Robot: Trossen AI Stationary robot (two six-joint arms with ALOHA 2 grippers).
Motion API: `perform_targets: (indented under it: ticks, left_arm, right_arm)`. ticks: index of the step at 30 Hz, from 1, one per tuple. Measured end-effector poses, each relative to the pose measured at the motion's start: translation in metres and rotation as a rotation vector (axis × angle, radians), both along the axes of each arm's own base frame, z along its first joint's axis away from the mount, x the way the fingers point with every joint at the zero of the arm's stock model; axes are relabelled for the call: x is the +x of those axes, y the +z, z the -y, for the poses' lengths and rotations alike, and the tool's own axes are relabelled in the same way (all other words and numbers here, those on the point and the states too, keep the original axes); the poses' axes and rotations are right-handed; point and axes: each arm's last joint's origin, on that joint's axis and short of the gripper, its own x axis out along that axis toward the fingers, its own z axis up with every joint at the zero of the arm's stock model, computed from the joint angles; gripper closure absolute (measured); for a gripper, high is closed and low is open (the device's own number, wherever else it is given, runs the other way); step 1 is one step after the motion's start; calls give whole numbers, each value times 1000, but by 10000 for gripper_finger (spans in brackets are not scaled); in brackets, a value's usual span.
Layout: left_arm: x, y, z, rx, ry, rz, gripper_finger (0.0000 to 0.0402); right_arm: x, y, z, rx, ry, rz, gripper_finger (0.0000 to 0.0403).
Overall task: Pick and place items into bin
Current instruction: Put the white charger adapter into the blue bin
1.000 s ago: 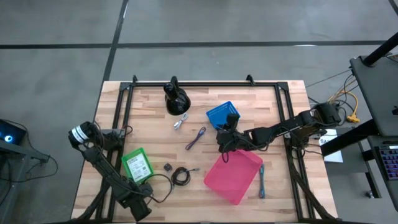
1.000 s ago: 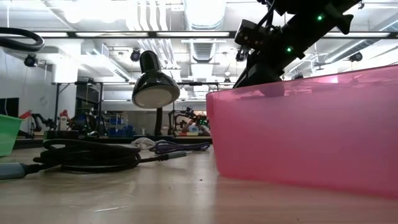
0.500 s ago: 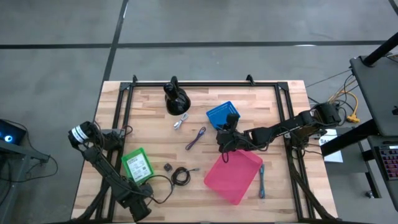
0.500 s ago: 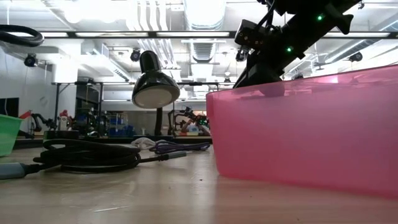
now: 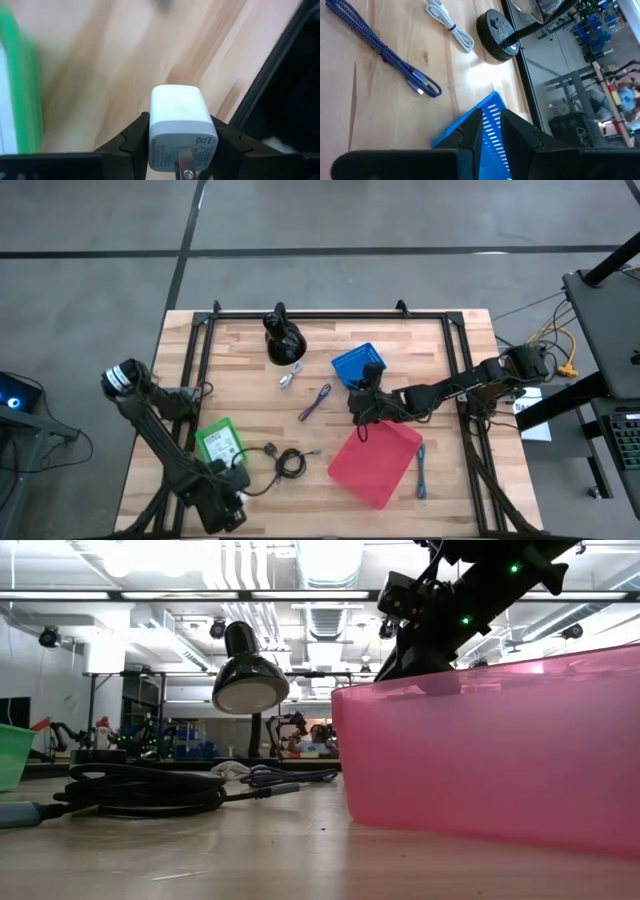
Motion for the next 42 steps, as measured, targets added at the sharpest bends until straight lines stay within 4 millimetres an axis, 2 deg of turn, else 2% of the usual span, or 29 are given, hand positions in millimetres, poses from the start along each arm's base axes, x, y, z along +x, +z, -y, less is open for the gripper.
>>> perform_targets:
  ticks: [5,8,15,21,26,28,33,36,39,42]
  left_arm:
    - [9,19,-5,190,6,386,268]
    - [14,27,-11,323,-67,524,268]
    - [19,26,-29,554,-210,580,268]
    - [26,18,-54,616,-272,671,268]
    - [32,24,-77,670,-344,820,268]
    - [34,25,-87,716,-348,851,268]
    - [38,23,-113,811,-332,877,268]
    - [35,21,-124,822,-371,872,268]
    - [33,28,-131,808,-342,905,268]
    - [27,31,-135,812,-352,919,268]
  right_arm:
    - [0,0,0,-23,18,-22,346]
    - [0,0,0,-22,17,-21,346]
    - [0,0,0,-26,24,-20,346]
    - [2,1,-3,9,94,-24,346]
    - [6,4,-7,-1,158,-1,346]
    - [8,7,-13,-12,236,4,346]
    - [16,18,-31,-2,582,78,346]
    - [21,30,-35,-79,661,184,346]
    - [24,42,-36,-199,707,266,346]
    - [25,48,-39,-278,838,308,346]
